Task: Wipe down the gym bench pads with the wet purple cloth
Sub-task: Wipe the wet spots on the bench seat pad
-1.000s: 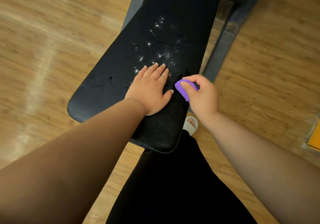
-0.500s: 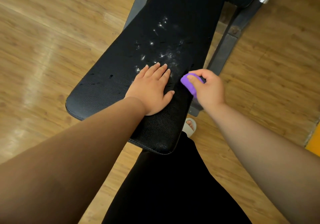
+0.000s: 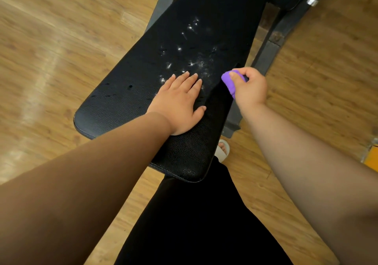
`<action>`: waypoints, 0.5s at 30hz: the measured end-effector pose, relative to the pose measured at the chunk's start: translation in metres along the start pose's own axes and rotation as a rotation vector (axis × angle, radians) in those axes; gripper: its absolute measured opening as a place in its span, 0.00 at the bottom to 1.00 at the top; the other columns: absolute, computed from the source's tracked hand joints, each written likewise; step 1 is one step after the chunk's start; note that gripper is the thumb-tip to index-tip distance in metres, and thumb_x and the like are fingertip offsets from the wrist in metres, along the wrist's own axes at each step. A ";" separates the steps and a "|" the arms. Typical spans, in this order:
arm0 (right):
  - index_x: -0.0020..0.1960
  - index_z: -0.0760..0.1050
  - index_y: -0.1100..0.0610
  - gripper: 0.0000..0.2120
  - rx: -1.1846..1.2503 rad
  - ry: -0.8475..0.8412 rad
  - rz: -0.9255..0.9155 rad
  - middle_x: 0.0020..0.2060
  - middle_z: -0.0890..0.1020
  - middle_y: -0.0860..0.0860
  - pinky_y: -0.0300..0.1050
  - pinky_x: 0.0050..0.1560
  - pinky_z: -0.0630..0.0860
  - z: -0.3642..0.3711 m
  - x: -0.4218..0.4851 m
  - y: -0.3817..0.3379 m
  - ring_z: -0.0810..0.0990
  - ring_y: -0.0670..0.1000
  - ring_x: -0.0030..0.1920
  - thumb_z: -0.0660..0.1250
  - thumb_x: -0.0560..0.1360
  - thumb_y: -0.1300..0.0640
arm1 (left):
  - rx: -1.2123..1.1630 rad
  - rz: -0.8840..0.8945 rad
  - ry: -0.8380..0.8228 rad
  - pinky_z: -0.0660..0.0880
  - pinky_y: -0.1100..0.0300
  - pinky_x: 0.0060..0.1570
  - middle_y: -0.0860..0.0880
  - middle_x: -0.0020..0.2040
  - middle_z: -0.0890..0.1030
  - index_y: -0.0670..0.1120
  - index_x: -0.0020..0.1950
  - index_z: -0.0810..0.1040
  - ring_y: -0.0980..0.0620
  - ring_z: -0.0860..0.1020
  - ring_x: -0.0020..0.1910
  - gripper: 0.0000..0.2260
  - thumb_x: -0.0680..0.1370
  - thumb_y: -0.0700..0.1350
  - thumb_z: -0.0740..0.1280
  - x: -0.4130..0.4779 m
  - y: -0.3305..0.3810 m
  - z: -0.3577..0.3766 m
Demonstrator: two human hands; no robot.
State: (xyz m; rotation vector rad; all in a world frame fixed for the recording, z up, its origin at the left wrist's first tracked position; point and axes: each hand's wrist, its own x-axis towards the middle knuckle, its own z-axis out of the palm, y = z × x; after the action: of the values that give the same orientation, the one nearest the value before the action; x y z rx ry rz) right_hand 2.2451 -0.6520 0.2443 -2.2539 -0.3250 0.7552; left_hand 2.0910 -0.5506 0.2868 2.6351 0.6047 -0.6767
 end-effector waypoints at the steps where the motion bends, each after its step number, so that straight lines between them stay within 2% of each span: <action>1: 0.48 0.77 0.50 0.03 0.012 0.002 0.006 0.44 0.78 0.41 0.29 0.48 0.71 0.003 -0.003 -0.001 0.75 0.42 0.47 0.65 0.78 0.57 | -0.007 0.001 0.009 0.41 0.52 0.76 0.48 0.80 0.49 0.46 0.80 0.49 0.49 0.45 0.79 0.31 0.81 0.60 0.51 0.000 0.000 0.000; 3: 0.47 0.78 0.50 0.04 0.026 -0.049 -0.040 0.43 0.78 0.39 0.25 0.46 0.69 0.005 -0.020 0.000 0.75 0.39 0.45 0.66 0.77 0.58 | -0.014 0.006 0.011 0.40 0.53 0.76 0.48 0.80 0.49 0.45 0.80 0.49 0.49 0.45 0.79 0.31 0.81 0.60 0.51 0.000 0.000 0.001; 6: 0.45 0.79 0.49 0.05 0.050 -0.127 -0.118 0.41 0.79 0.36 0.25 0.46 0.70 -0.001 -0.040 0.009 0.76 0.35 0.43 0.68 0.76 0.59 | -0.005 0.015 -0.020 0.41 0.55 0.75 0.48 0.80 0.51 0.44 0.79 0.51 0.49 0.47 0.79 0.32 0.81 0.60 0.52 0.002 0.000 0.000; 8: 0.47 0.80 0.50 0.04 0.012 -0.122 -0.125 0.42 0.80 0.39 0.24 0.45 0.69 -0.002 -0.028 0.008 0.76 0.37 0.44 0.67 0.77 0.58 | -0.006 0.030 -0.003 0.44 0.55 0.75 0.47 0.79 0.56 0.44 0.79 0.55 0.48 0.52 0.78 0.32 0.80 0.61 0.53 0.006 -0.002 -0.005; 11: 0.48 0.78 0.51 0.03 -0.021 -0.034 -0.048 0.45 0.80 0.44 0.25 0.45 0.70 0.004 0.007 0.002 0.76 0.42 0.46 0.66 0.78 0.57 | -0.013 0.028 0.033 0.47 0.54 0.76 0.46 0.77 0.61 0.42 0.78 0.59 0.47 0.57 0.76 0.36 0.75 0.64 0.49 0.018 -0.004 -0.012; 13: 0.47 0.77 0.50 0.03 0.009 0.008 0.003 0.46 0.79 0.43 0.29 0.47 0.72 0.009 0.011 -0.002 0.75 0.42 0.47 0.66 0.78 0.57 | -0.009 0.031 0.020 0.45 0.54 0.76 0.46 0.78 0.58 0.43 0.78 0.56 0.47 0.54 0.77 0.36 0.77 0.64 0.50 0.025 -0.003 -0.011; 15: 0.47 0.78 0.50 0.04 0.012 -0.008 -0.034 0.45 0.79 0.40 0.24 0.45 0.69 0.010 -0.005 0.001 0.76 0.38 0.45 0.66 0.78 0.58 | -0.006 0.024 -0.010 0.43 0.54 0.76 0.47 0.80 0.54 0.44 0.79 0.52 0.48 0.50 0.78 0.34 0.80 0.63 0.52 0.029 -0.002 -0.007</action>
State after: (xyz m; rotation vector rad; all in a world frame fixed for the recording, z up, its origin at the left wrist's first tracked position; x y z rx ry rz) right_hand 2.2346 -0.6490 0.2400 -2.2294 -0.3606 0.7473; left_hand 2.1157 -0.5372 0.2768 2.6277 0.5704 -0.6788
